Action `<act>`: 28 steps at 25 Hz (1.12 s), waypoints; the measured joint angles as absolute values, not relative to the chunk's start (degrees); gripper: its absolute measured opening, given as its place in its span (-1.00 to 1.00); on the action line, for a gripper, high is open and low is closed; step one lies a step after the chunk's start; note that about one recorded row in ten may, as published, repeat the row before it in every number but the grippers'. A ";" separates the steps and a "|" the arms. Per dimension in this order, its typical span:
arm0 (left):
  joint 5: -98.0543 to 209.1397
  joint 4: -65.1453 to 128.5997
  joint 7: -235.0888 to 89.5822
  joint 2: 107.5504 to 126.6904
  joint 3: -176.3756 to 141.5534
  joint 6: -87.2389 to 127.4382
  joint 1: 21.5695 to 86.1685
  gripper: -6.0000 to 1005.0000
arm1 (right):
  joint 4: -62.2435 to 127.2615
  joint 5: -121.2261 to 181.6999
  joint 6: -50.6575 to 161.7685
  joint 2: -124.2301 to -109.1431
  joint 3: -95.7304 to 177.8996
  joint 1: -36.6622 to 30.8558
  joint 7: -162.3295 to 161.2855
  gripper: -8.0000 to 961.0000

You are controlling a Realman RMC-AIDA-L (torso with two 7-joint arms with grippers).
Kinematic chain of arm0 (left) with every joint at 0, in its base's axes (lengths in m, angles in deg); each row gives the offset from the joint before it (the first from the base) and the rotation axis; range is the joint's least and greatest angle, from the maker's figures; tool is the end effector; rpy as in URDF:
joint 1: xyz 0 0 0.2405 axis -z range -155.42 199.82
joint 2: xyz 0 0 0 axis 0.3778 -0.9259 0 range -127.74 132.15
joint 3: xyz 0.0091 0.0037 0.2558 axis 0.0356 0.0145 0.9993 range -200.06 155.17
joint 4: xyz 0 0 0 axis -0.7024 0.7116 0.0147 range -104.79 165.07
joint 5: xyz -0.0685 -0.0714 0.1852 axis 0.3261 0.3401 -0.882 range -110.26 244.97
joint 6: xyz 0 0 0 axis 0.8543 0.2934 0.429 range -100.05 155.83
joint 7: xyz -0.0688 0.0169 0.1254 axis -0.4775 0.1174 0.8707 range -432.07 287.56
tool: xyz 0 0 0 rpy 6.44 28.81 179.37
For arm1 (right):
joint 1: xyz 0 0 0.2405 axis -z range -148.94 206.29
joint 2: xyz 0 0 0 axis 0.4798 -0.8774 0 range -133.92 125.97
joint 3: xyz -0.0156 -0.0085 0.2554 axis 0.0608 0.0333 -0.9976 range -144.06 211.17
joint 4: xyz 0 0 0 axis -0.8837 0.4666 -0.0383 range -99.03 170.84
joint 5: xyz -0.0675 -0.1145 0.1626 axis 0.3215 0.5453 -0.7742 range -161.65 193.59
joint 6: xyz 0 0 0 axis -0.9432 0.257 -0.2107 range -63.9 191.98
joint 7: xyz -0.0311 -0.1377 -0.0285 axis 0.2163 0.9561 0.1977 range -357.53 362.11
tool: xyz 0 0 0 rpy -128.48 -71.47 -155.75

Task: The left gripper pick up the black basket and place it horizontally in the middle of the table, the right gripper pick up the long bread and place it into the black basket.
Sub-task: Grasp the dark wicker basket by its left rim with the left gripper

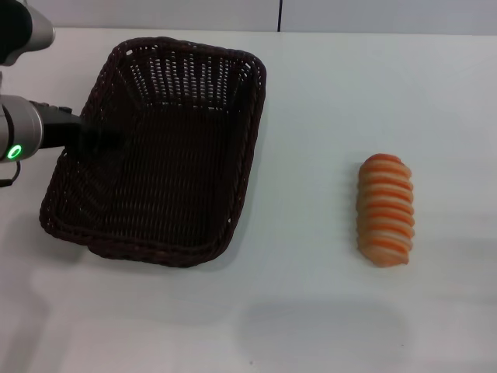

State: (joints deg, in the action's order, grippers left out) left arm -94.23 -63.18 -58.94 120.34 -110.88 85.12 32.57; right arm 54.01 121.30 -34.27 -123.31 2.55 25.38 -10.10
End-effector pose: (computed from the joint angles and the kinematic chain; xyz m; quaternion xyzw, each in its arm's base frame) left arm -0.2329 0.3404 0.0327 -0.8150 -0.3745 0.0619 0.4378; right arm 0.3546 0.1872 0.0238 -0.5000 0.2416 0.4317 0.7108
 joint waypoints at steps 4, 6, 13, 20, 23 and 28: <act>-94.42 -62.21 -57.36 120.27 -111.09 88.35 34.21 0.55 | 53.78 121.33 -34.02 -123.28 2.54 25.39 -10.10 0.69; -94.23 -61.45 -56.01 120.28 -111.67 89.55 35.19 0.55 | 53.70 121.34 -33.97 -123.27 2.54 25.39 -10.10 0.69; -94.54 -62.43 -55.04 120.36 -111.66 89.90 34.82 0.34 | 53.57 121.44 -33.86 -123.24 2.53 25.34 -10.10 0.69; -92.71 -63.28 -50.59 120.36 -112.11 89.80 35.13 -0.23 | 53.56 121.44 -33.83 -123.24 2.53 25.33 -10.10 0.69; -85.24 -63.03 -43.03 120.24 -116.17 89.56 36.10 -0.38 | 53.56 121.39 -33.83 -123.24 2.53 25.33 -10.10 0.69; -77.29 -60.93 -33.24 120.24 -120.72 90.22 38.70 -0.45 | 53.57 121.28 -34.17 -123.24 2.53 25.38 -10.10 0.69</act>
